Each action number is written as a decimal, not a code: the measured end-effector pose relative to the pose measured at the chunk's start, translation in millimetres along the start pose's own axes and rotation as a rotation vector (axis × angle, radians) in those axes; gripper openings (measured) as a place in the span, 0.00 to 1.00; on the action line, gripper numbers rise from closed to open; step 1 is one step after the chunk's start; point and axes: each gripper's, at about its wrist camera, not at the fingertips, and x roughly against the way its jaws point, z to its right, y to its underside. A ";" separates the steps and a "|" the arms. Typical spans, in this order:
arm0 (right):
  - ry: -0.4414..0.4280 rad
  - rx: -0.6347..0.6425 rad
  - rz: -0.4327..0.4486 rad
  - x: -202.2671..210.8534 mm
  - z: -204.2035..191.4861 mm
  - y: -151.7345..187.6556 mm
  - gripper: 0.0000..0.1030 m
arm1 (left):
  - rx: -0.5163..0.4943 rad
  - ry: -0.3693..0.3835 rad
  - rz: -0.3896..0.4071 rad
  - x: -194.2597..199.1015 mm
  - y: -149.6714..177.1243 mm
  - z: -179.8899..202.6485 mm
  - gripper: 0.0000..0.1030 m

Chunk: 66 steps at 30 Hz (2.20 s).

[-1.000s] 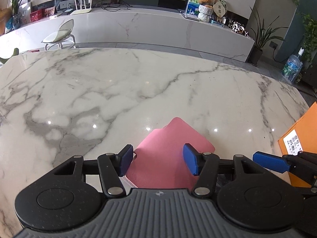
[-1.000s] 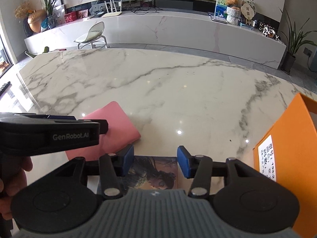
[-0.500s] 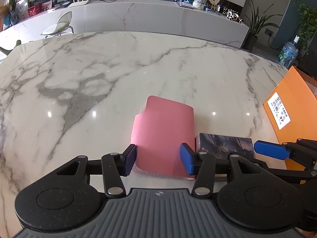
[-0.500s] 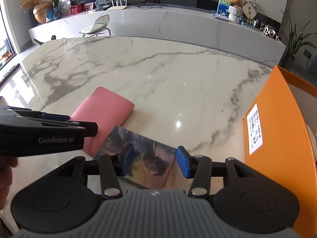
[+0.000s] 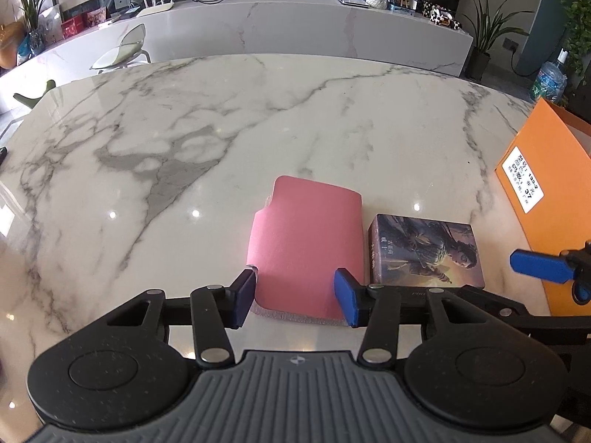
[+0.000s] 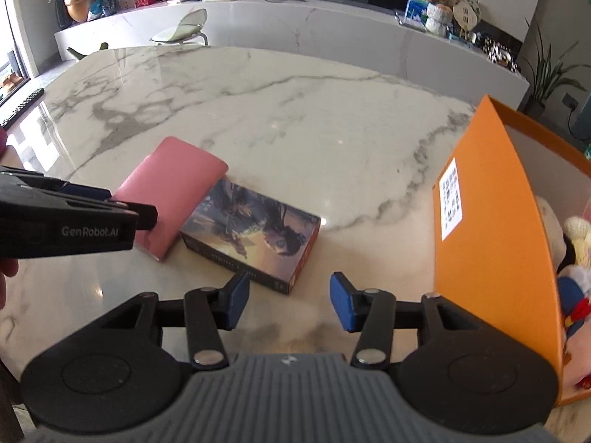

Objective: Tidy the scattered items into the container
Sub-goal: 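Lower left tool over the pink wallet while right tool lowers over photo card box, then grasp the pink wallet with left tool while right tool grasps photo card box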

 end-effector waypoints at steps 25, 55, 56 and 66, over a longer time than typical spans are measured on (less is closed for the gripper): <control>-0.133 0.225 0.032 -31.9 -15.9 -20.6 0.78 | -0.158 0.102 0.017 -21.0 -18.3 13.7 0.84; 0.017 0.288 -0.009 -17.0 -11.1 -19.5 0.74 | -0.129 0.093 -0.013 -5.8 -12.4 -0.8 0.79; 0.033 0.331 0.000 -17.7 -13.9 -20.7 0.75 | -0.160 0.089 -0.016 -7.3 -12.5 4.8 0.79; 0.014 0.403 -0.006 -39.0 -12.7 -31.6 0.75 | -0.230 0.053 -0.041 -27.9 -17.9 14.4 0.87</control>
